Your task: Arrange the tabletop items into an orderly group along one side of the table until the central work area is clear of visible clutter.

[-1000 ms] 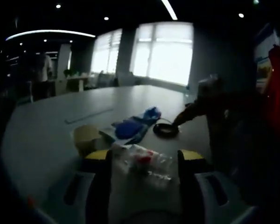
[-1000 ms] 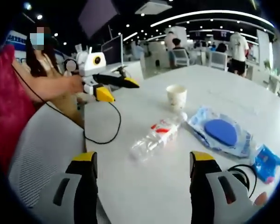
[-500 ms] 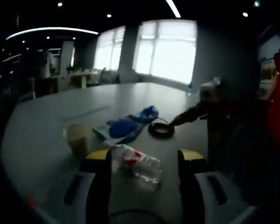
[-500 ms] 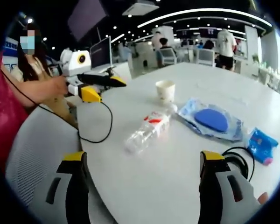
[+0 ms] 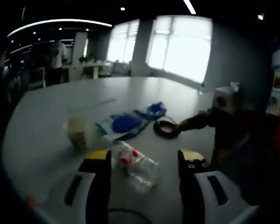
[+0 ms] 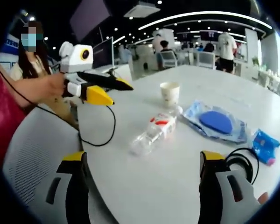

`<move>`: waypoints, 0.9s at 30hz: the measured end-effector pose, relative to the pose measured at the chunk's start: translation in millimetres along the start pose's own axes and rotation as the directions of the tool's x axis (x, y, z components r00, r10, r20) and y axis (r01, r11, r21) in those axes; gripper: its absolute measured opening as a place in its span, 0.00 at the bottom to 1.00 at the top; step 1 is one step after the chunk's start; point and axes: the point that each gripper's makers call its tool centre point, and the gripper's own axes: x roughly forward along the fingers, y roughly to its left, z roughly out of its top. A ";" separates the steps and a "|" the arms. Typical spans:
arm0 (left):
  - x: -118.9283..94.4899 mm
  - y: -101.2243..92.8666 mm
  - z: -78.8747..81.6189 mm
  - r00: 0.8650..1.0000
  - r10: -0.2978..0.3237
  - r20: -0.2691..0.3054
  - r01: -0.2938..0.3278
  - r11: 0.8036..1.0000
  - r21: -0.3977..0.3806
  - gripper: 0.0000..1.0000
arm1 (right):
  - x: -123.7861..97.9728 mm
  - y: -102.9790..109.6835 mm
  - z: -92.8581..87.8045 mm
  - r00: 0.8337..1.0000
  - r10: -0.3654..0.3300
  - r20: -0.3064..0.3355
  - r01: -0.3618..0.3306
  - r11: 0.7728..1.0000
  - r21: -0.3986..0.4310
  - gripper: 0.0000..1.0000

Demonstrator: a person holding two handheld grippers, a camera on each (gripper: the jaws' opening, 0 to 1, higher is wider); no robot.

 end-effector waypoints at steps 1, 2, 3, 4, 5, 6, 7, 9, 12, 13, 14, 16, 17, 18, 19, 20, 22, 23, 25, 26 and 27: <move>1.0 0.8 -0.1 1.000 0.014 -0.007 -0.014 1.000 -0.001 0.56 | 0.4 0.7 -0.4 1.000 0.002 -0.001 -0.002 1.000 -0.001 0.99; 3.2 -0.1 1.0 1.000 0.023 -0.009 -0.023 1.000 0.002 0.56 | 1.1 1.3 -0.6 1.000 0.004 0.000 -0.004 1.000 -0.001 0.99; 4.5 0.4 1.8 0.999 0.034 -0.009 -0.034 0.999 -0.001 0.56 | 1.6 1.8 -0.3 1.000 0.006 0.002 -0.006 1.000 -0.001 0.99; 6.4 1.4 1.7 0.999 0.051 -0.014 -0.051 0.999 -0.008 0.56 | 1.9 2.4 -0.1 1.000 0.009 0.003 -0.009 1.000 0.000 0.99; 8.4 0.7 1.5 0.998 0.053 -0.017 -0.053 0.998 -0.014 0.57 | 2.1 2.8 0.2 1.000 0.011 0.005 -0.011 1.000 0.001 0.99; 11.0 -0.6 1.0 0.998 0.058 -0.023 -0.058 0.998 -0.023 0.57 | 2.3 3.1 0.9 1.000 0.012 0.009 -0.012 1.000 0.003 0.99; 13.0 -1.4 1.2 0.998 0.062 -0.023 -0.063 0.998 -0.026 0.57 | 2.2 3.9 1.4 1.000 0.014 0.011 -0.014 1.000 0.004 0.99; 18.7 -2.9 -1.2 0.996 0.078 -0.043 -0.079 0.997 -0.025 0.58 | 2.4 5.0 1.7 1.000 0.019 0.013 -0.019 1.000 0.005 0.99; 26.7 -4.0 -2.2 0.993 0.102 -0.062 -0.104 0.994 -0.034 0.59 | 3.1 6.7 1.2 1.000 0.026 0.013 -0.026 1.000 0.006 0.99; 29.4 -2.1 -4.3 0.989 0.124 -0.084 -0.128 0.991 -0.038 0.59 | 3.2 7.1 1.0 1.000 0.028 0.013 -0.029 1.000 0.007 0.99; 31.9 -1.1 -4.2 0.987 0.134 -0.084 -0.137 0.990 -0.034 0.58 | 3.2 7.4 0.7 0.999 0.031 0.013 -0.031 0.999 0.008 0.99; 35.2 4.8 -10.0 0.975 0.178 -0.129 -0.185 0.982 -0.046 0.58 | 2.5 7.7 -0.4 0.999 0.035 0.014 -0.035 0.999 0.010 0.99; 37.8 5.0 -8.5 0.976 0.179 -0.122 -0.186 0.981 -0.048 0.58 | 1.9 7.2 -0.7 0.999 0.036 0.015 -0.036 0.999 0.011 0.99; 38.4 7.6 -10.5 0.971 0.198 -0.135 -0.208 0.976 -0.064 0.58 | 1.4 7.1 -0.8 0.999 0.037 0.016 -0.037 0.999 0.012 0.99; 39.0 10.4 -14.5 0.963 0.215 -0.161 -0.229 0.970 -0.076 0.57 | 1.0 6.9 -0.9 0.999 0.037 0.018 -0.037 0.999 0.013 0.99; 41.9 12.0 -17.0 0.959 0.222 -0.179 -0.240 0.967 -0.088 0.57 | 0.8 6.8 -1.0 0.999 0.037 0.019 -0.037 0.999 0.014 0.99; 48.7 12.7 -17.7 0.957 0.225 -0.184 -0.246 0.963 -0.106 0.57 | 1.1 7.7 -0.6 0.999 0.042 0.023 -0.042 0.999 0.016 0.99; 50.7 13.4 -20.9 0.951 0.231 -0.207 -0.260 0.958 -0.122 0.57 | 1.4 8.1 -0.4 0.999 0.044 0.025 -0.044 0.999 0.017 0.99; 59.1 15.3 -23.9 0.943 0.238 -0.234 -0.273 0.953 -0.133 0.58 | 2.5 9.1 -0.7 0.998 0.051 0.026 -0.051 0.999 0.015 0.99; 62.0 16.0 -25.6 0.937 0.242 -0.250 -0.283 0.948 -0.144 0.59 | 3.0 9.5 -1.0 0.998 0.054 0.026 -0.054 0.998 0.015 0.99; 65.3 17.9 -27.7 0.927 0.255 -0.274 -0.307 0.937 -0.165 0.59 | 3.5 10.1 -1.3 0.998 0.058 0.025 -0.058 0.998 0.015 0.99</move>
